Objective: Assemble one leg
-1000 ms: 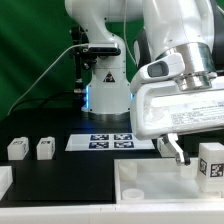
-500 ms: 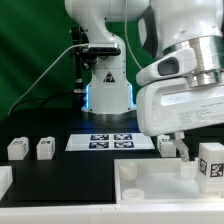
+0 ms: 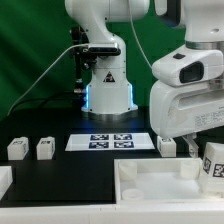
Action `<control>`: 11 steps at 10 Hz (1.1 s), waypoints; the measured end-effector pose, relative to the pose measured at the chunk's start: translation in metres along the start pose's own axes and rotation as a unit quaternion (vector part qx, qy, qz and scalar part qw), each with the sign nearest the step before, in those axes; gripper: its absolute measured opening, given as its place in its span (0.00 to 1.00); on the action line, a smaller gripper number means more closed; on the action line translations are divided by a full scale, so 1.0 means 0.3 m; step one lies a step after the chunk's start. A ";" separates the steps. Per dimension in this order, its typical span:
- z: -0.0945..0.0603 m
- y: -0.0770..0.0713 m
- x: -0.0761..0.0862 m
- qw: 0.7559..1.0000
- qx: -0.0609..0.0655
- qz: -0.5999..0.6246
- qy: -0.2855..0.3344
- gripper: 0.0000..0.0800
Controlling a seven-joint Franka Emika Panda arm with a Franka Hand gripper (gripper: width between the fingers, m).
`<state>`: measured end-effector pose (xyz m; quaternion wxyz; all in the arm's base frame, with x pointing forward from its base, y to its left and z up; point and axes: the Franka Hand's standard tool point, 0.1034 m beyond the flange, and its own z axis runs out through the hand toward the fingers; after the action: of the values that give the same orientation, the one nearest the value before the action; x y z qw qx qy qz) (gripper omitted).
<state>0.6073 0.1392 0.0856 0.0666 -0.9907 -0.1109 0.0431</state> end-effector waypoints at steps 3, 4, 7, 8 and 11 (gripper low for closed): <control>0.003 0.021 0.008 1.000 -0.002 0.002 -0.001 0.81; 0.004 0.031 0.024 1.000 -0.003 0.004 0.002 0.81; 0.023 0.042 0.038 1.000 -0.006 0.010 0.003 0.81; 0.036 0.056 0.035 1.000 -0.006 0.011 0.001 0.81; 0.039 0.080 0.031 1.000 -0.007 0.015 0.000 0.81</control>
Offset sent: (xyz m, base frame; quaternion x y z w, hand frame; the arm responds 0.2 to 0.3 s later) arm 0.0282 -0.0218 -0.0026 -0.0578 -0.0050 -0.0015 0.9983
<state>0.6203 0.1195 0.0698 0.0591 -0.9926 -0.0968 0.0435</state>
